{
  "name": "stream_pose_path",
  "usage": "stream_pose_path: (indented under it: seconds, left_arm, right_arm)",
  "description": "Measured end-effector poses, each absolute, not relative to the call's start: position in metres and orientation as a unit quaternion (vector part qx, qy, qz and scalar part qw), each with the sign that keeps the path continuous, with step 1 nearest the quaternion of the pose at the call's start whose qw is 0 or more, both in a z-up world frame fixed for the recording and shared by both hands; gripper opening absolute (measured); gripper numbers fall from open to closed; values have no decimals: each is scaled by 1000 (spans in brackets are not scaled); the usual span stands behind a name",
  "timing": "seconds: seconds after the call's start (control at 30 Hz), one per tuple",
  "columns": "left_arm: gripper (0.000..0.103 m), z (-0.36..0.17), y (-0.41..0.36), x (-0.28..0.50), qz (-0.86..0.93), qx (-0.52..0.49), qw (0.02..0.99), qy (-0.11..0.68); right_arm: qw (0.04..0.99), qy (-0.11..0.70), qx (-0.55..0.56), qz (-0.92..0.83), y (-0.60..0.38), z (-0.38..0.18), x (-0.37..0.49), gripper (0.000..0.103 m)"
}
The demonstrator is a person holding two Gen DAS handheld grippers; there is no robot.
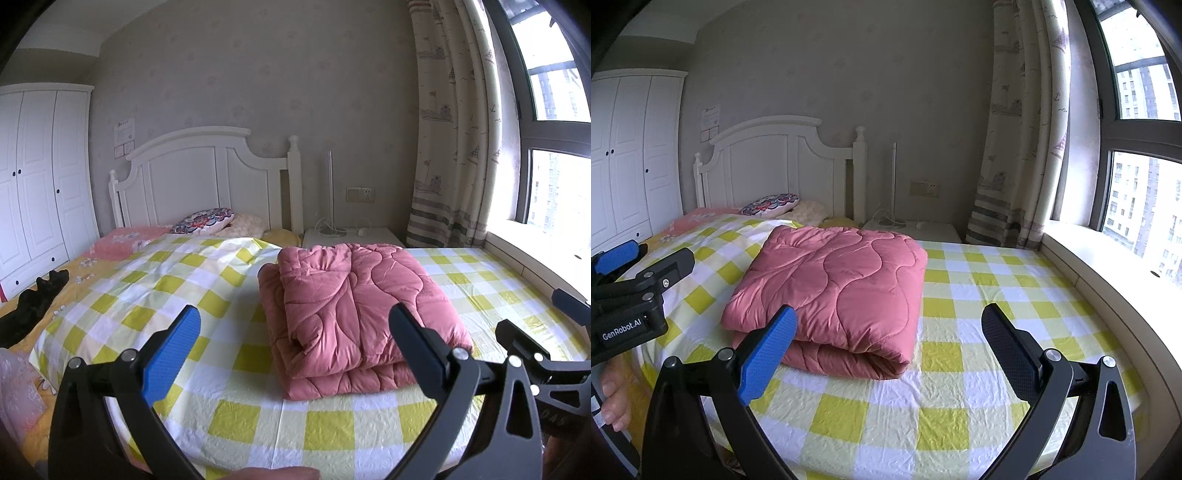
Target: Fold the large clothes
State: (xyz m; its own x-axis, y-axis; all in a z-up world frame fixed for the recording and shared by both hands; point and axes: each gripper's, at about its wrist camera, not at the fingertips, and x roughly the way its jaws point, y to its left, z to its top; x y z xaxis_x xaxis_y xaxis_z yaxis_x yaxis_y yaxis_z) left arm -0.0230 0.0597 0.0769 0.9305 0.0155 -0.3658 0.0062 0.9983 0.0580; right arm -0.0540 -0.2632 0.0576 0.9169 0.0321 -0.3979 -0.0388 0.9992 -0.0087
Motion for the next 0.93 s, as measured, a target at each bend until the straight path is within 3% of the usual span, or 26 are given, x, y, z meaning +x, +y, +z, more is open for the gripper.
stream_pose_path:
  seconds: [0.7,0.8,0.93]
  left_arm:
    - [101,61,54,-17,-7,50,979,199]
    - [101,59,63,9,-1,52,976,211]
    - [101,58,136,102,22,18,958,285]
  right_arm:
    - [969,242,1,50,-275,39,-30,98]
    - [964,261,23,38,-320,40,0,98]
    - [950,294,82,-69,-458,55,46,98]
